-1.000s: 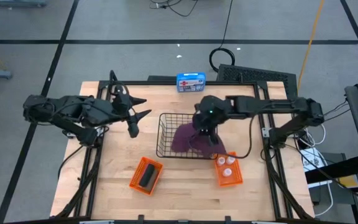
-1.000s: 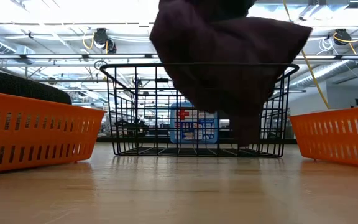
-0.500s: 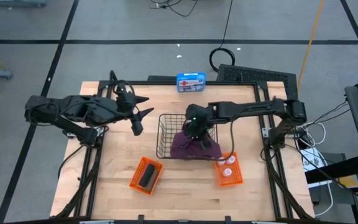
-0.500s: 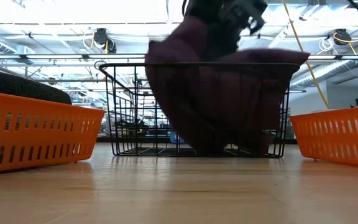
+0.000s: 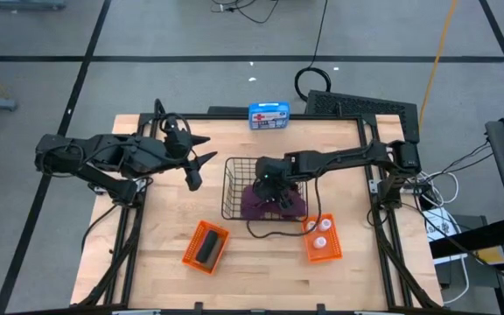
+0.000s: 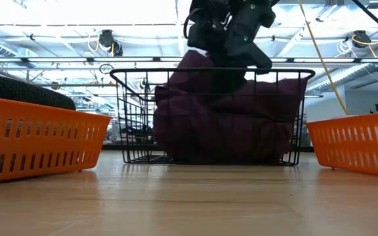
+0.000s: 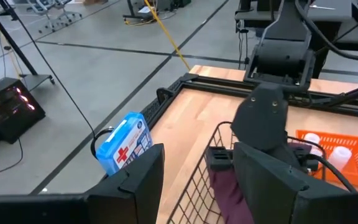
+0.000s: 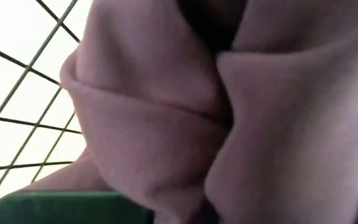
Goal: Pick & Place Medicine items
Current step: Put the violet patient gown into the black wire basket
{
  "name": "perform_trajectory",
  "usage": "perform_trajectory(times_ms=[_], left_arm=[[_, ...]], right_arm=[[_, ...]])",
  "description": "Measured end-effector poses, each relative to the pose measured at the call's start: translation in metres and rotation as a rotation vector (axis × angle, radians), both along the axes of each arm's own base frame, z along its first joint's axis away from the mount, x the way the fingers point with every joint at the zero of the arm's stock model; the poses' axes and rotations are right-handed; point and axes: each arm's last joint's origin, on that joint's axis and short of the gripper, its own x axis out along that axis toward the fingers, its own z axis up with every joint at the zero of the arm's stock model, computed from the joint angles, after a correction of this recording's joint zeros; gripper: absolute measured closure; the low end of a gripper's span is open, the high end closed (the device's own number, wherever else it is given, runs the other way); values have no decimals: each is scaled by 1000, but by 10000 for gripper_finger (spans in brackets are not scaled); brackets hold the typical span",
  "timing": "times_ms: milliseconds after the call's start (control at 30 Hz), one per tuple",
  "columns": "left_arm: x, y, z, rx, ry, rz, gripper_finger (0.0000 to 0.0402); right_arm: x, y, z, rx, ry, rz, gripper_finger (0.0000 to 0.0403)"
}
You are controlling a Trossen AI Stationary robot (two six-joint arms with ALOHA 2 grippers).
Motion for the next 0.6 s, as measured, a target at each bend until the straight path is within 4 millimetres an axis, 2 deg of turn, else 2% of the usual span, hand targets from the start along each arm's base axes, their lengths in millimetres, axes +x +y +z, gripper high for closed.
perform_trajectory(times_ms=[367, 600], left_arm=[[0, 0, 0, -10, -5, 4, 201], [0, 0, 0, -13, -7, 6, 201]], right_arm=[[6, 32, 6, -272, -85, 96, 182], [9, 46, 19, -381, -192, 57, 134]])
